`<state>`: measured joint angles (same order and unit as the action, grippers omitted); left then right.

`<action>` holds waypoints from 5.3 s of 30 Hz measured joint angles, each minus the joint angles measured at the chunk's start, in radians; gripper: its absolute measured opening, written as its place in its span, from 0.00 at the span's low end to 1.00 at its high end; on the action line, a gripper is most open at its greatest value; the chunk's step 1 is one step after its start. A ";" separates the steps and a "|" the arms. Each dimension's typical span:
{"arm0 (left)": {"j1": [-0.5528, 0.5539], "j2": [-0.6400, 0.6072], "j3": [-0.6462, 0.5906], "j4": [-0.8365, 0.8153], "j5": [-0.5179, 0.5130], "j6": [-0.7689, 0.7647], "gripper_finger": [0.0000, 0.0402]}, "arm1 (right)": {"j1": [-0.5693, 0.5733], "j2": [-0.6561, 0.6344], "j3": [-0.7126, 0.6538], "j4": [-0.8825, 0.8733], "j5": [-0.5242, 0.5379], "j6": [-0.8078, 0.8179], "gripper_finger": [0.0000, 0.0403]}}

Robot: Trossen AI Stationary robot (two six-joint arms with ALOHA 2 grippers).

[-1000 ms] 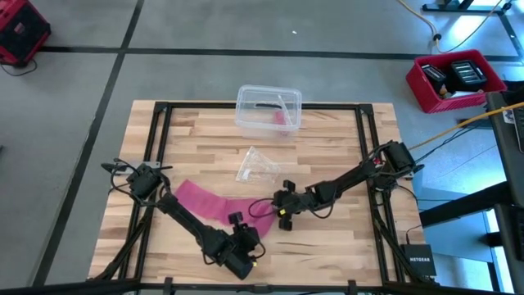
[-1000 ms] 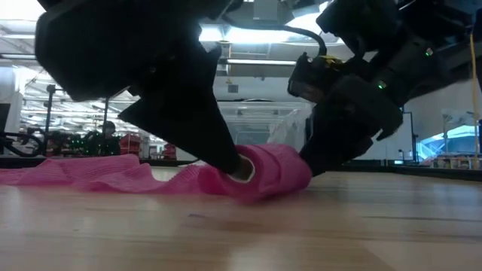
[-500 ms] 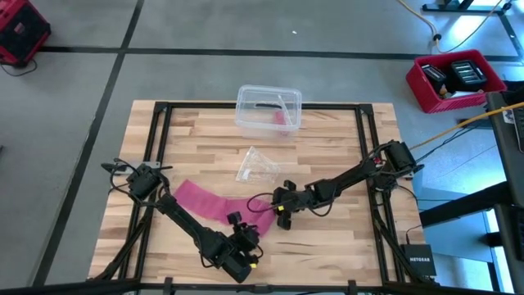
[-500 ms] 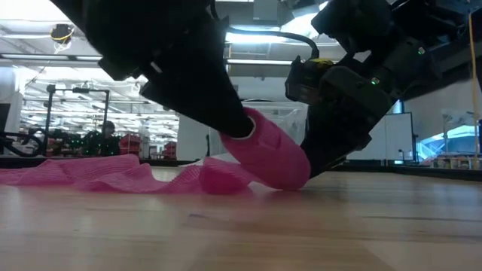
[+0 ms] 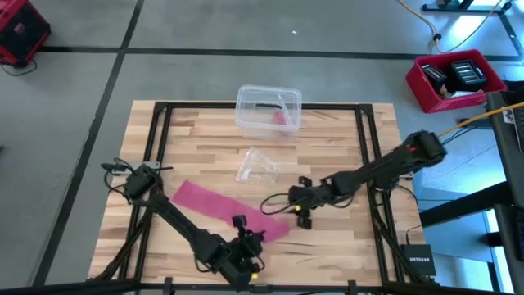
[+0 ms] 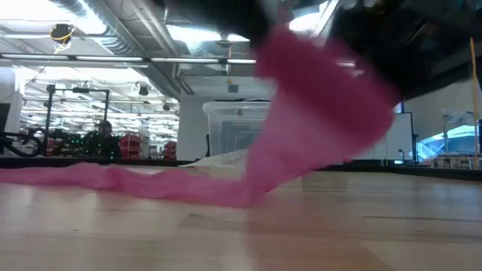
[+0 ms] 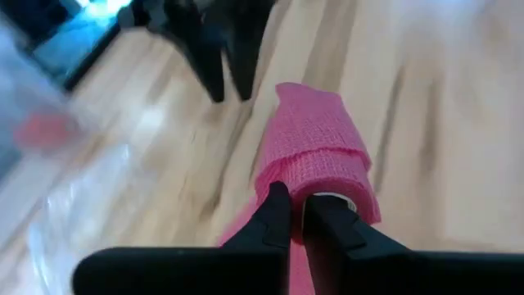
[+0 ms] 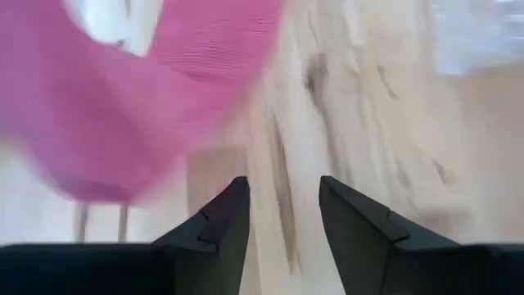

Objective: Roll bandage
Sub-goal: Roll the pink bandage

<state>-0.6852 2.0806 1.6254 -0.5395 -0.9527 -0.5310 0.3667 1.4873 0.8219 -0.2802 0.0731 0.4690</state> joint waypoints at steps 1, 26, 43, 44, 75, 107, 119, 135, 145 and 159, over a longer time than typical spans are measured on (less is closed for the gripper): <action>-0.003 -0.019 0.020 0.001 0.001 0.025 0.01 | 0.016 -0.048 0.000 -0.033 -0.002 -0.002 0.38; 0.000 -0.255 0.125 0.145 -0.064 0.359 0.01 | 0.340 -0.339 -0.002 0.184 0.381 -0.390 0.38; 0.002 -0.255 0.125 0.069 -0.107 0.372 0.02 | 0.461 -0.201 0.057 0.456 0.333 -0.476 0.04; -0.002 -0.255 0.125 0.052 -0.108 0.360 0.02 | 0.484 -0.201 0.078 0.455 0.343 -0.476 0.05; -0.223 -0.255 0.091 0.962 -0.161 1.388 0.01 | 0.396 -0.325 0.175 -0.243 0.465 -0.225 0.01; -0.076 -0.256 0.104 0.994 -0.603 1.459 0.03 | 0.440 -0.328 0.485 -0.482 0.564 -0.061 0.67; -0.010 -0.267 0.137 0.996 -0.596 1.453 0.03 | 0.439 -0.157 0.239 -0.241 0.642 0.056 0.60; 0.006 -0.267 0.137 0.991 -0.588 1.447 0.04 | 0.367 0.061 0.185 0.005 0.668 0.375 0.56; 0.012 -0.266 0.137 0.990 -0.588 1.446 0.04 | 0.359 0.046 0.317 -0.173 0.763 0.463 0.56; 0.012 -0.265 0.137 0.914 -0.588 1.396 0.04 | 0.246 0.050 0.317 -0.403 0.835 0.516 0.54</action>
<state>-0.6731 1.8153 1.7626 0.3743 -1.5403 0.8655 0.6128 1.5372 1.1385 -0.6834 0.9080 0.9847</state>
